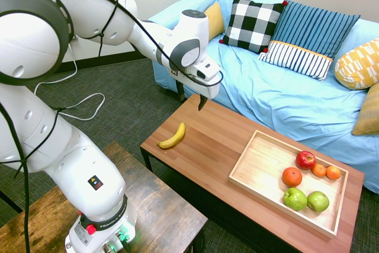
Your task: Put banana in the tray
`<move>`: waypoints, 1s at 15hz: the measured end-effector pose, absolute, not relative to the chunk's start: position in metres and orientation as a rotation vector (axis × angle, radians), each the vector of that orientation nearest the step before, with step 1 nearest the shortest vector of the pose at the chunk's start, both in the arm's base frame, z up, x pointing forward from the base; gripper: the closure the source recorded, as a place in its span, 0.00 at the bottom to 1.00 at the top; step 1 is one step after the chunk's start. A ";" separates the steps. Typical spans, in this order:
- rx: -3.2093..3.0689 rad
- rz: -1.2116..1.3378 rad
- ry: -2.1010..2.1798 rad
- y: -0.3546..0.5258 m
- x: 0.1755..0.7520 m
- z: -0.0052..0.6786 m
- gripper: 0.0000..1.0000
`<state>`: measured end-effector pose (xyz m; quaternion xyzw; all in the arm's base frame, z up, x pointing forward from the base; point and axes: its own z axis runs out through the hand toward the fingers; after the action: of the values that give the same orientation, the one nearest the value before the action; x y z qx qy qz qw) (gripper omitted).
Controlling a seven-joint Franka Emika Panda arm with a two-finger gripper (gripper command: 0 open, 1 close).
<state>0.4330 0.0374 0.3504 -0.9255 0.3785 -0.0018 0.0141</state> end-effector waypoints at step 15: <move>-3.008 0.157 1.171 0.121 0.432 0.126 0.00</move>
<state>0.4324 0.1210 0.1261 -0.9298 0.3620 0.0486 -0.0452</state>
